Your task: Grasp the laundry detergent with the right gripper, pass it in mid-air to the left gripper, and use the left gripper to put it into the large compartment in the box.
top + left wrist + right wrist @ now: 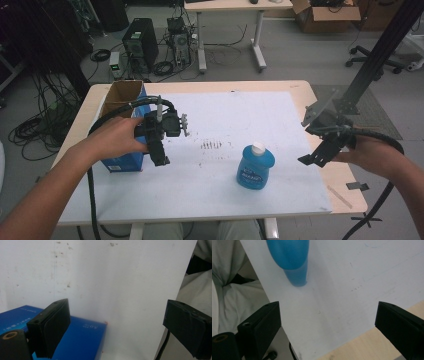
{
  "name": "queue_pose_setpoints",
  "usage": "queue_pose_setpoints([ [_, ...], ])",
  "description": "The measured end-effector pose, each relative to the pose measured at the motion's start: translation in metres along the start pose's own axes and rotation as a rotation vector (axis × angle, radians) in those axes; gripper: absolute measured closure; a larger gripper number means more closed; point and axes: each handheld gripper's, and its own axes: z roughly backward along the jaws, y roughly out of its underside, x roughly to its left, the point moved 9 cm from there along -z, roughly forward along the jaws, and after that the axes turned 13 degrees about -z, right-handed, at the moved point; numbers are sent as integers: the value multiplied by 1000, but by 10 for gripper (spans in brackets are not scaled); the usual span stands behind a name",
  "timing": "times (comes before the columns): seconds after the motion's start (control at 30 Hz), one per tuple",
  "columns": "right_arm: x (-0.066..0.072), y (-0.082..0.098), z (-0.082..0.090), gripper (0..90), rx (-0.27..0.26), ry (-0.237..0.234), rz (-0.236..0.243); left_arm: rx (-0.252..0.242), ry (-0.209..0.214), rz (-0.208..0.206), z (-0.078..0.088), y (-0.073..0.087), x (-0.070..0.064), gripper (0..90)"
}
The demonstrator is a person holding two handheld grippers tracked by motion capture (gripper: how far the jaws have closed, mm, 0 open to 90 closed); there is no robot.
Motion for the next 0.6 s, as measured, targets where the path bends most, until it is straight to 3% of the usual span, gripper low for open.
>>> queue_pose_setpoints([
  [0.6, 31, 19, -51, 64, -94, -90, -55, 10, 19, -22, -17, -10, -3, 77],
])
